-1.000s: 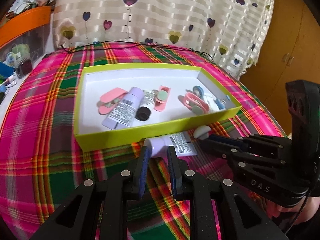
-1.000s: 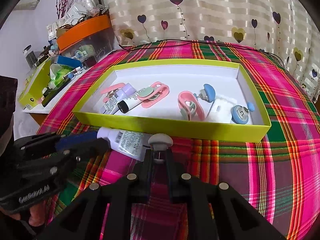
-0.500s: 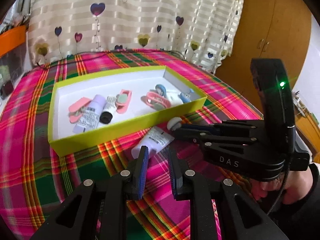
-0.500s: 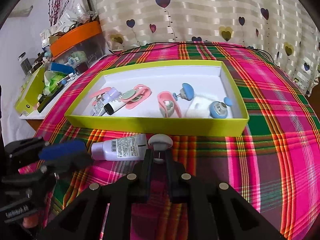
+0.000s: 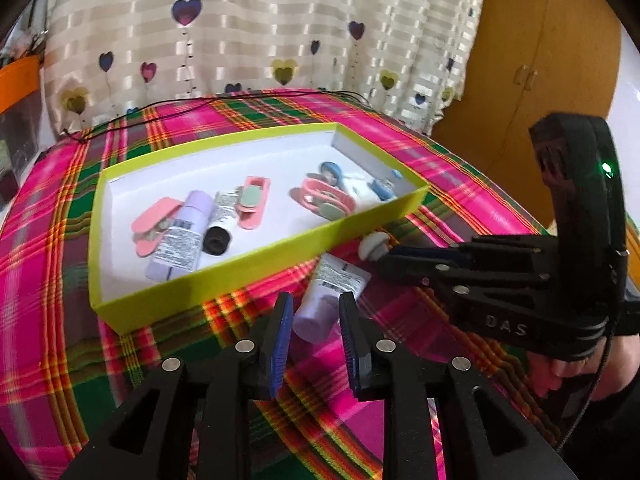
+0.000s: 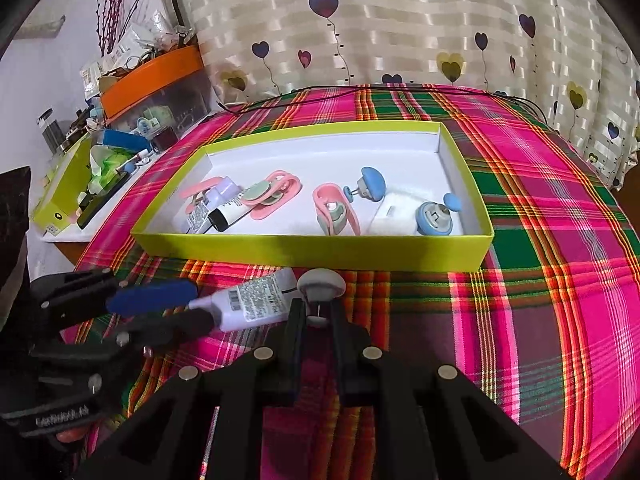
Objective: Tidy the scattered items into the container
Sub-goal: 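Close the left tool on the lavender tube while the right tool holds the white bottle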
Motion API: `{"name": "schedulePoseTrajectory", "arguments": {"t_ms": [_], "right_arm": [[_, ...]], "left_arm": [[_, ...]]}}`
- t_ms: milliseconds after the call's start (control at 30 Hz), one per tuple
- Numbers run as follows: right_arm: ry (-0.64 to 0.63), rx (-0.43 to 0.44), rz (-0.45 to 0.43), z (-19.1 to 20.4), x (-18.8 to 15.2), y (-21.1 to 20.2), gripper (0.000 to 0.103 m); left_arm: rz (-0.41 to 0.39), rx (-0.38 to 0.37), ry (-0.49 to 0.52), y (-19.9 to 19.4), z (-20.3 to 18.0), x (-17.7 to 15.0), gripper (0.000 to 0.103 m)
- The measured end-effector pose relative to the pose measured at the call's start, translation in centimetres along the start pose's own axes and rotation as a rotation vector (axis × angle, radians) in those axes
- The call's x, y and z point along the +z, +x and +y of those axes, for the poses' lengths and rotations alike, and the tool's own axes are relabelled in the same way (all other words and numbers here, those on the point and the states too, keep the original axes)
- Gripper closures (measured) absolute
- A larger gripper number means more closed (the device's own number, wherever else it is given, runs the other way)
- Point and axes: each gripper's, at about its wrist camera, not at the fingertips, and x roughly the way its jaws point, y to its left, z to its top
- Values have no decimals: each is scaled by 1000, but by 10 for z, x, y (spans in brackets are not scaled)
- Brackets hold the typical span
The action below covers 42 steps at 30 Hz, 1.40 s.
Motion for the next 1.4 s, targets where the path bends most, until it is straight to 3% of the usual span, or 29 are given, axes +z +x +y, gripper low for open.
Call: {"name": "schedulePoseTrajectory", "arguments": {"t_ms": [300,867,1400], "right_arm": [[9,-4,-13,-4,-4,-6,90],[29,5,-27,-10,-10,-16,90],[37,-3,-33,-13,-14,-21,90]], "left_arm": [[29,7,71,8,-23,-4,76],[71,97,29,30,-36,4,74],[43,92,24,20,-42,-1,75]]}}
